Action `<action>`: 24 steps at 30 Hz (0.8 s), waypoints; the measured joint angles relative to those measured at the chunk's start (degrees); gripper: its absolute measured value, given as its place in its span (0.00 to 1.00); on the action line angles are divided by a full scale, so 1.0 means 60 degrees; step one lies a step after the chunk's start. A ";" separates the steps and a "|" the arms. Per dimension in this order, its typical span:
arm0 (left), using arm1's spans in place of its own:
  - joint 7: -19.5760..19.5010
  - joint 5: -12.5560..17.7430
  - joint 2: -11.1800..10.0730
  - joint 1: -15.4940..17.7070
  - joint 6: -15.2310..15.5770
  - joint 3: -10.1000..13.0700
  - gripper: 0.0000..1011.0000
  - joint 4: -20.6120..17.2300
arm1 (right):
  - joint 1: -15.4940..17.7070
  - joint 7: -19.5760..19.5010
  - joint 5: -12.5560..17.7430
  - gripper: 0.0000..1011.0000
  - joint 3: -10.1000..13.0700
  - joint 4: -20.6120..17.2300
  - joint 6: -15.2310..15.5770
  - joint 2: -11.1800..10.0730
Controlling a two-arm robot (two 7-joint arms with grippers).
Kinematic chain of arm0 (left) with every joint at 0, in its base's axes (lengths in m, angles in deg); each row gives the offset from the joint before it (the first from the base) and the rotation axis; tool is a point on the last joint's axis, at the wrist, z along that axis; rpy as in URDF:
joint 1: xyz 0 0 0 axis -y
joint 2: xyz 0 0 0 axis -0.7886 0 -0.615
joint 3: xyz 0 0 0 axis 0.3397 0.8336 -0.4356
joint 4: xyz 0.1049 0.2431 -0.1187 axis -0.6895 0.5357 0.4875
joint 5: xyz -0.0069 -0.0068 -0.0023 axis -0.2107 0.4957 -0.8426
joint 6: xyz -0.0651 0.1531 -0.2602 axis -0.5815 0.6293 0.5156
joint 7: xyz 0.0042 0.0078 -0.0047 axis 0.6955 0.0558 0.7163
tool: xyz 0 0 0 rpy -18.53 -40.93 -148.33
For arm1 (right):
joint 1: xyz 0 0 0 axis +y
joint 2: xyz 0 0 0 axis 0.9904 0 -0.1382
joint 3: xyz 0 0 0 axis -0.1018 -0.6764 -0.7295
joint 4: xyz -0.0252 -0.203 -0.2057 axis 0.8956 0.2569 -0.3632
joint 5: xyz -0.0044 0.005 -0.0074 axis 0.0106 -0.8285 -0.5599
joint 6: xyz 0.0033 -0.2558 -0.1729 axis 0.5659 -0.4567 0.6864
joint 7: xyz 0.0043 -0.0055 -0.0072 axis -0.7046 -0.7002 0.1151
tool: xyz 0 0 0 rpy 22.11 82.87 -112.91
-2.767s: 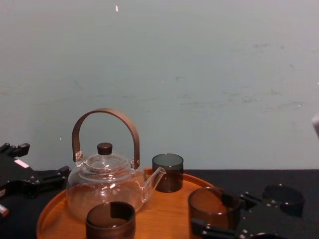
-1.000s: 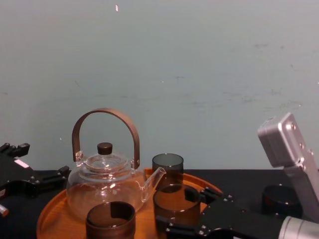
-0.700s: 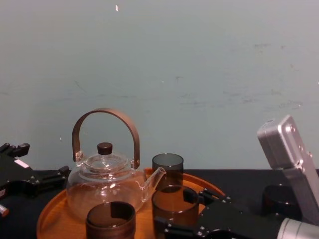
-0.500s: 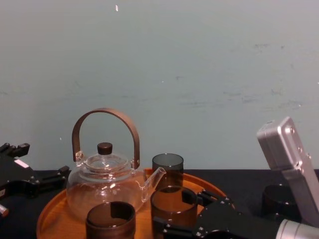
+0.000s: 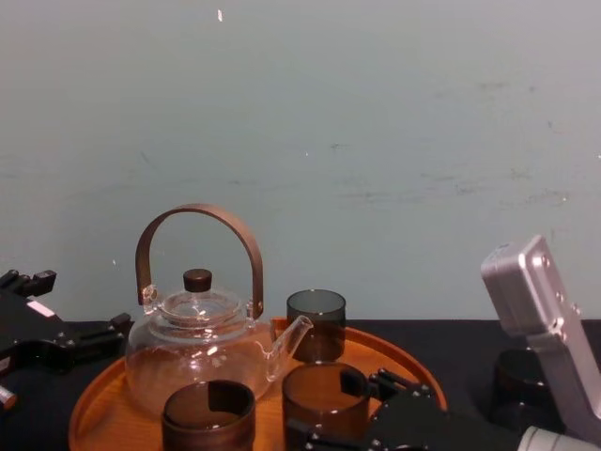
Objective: Pick up the glass from the table and place it on the tray.
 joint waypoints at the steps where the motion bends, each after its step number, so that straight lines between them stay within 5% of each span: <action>1: 0.0000 0.0000 0.0000 0.0000 0.0000 0.0000 0.99 0.0000 | -0.0006 0.0006 0.0005 0.89 -0.0002 0.0034 -0.0005 0.0010; 24: 0.0000 0.0000 0.0000 0.0000 0.0000 0.0001 0.99 0.0001 | -0.0093 0.0109 0.0053 0.93 -0.0042 0.0427 0.0015 0.0134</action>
